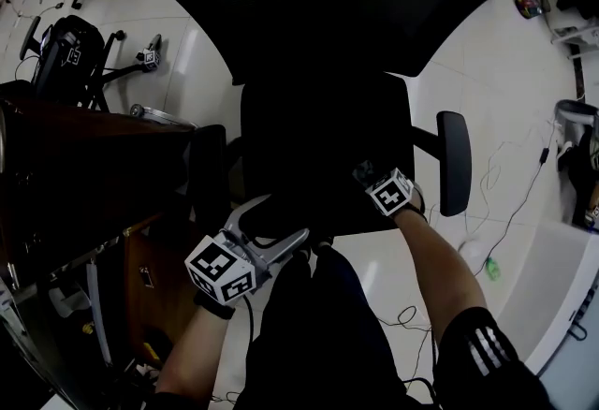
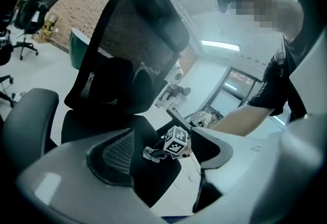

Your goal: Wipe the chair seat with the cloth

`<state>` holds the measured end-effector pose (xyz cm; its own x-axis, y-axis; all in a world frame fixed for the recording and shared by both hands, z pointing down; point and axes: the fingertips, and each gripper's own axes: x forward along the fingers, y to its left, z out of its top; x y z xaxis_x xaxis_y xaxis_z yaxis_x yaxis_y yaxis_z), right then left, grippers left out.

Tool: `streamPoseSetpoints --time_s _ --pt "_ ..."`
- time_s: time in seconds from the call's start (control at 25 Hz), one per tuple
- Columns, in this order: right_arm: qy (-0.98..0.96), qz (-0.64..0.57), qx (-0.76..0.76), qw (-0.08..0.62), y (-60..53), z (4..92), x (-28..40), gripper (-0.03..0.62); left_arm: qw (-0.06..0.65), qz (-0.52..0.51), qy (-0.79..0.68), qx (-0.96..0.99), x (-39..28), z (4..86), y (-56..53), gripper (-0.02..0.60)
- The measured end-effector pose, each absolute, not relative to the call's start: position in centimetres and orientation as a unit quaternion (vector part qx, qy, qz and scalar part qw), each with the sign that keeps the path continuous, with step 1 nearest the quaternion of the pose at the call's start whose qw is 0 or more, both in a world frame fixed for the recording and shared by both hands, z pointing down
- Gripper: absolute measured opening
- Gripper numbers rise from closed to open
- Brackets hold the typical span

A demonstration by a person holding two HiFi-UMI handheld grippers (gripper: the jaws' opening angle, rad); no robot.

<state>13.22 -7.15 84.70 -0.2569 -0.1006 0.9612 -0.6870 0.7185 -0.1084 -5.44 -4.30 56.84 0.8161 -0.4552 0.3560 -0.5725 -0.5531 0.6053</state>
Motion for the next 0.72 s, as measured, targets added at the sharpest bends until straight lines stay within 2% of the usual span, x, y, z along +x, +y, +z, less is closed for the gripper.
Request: streamPoseSetpoints --time_s 0.24,0.36,0.48,0.6,0.72 --pt "-0.713 0.279 0.307 0.565 -7.3 83.7 18.2 0.049 0.368 0.084 -0.281 0.882 -4.7 56.2 -4.3 0.371" --pt "-0.71 0.305 0.321 0.547 -7.1 82.8 17.5 0.049 0.368 0.089 -0.281 0.882 -5.1 56.0 -4.2 0.371" --pt "-0.754 0.309 0.304 0.494 -7.9 81.1 12.1 0.049 0.368 0.094 -0.285 0.88 -6.1 56.0 -3.8 0.371" --pt "-0.802 0.303 0.264 0.441 -7.8 78.7 3.8 0.049 0.368 0.099 -0.294 0.877 -7.6 55.6 -3.3 0.371" --pt "-0.835 0.295 0.198 0.42 -5.6 77.6 -4.5 0.049 0.368 0.1 -0.306 0.872 -9.1 55.7 -2.6 0.371"
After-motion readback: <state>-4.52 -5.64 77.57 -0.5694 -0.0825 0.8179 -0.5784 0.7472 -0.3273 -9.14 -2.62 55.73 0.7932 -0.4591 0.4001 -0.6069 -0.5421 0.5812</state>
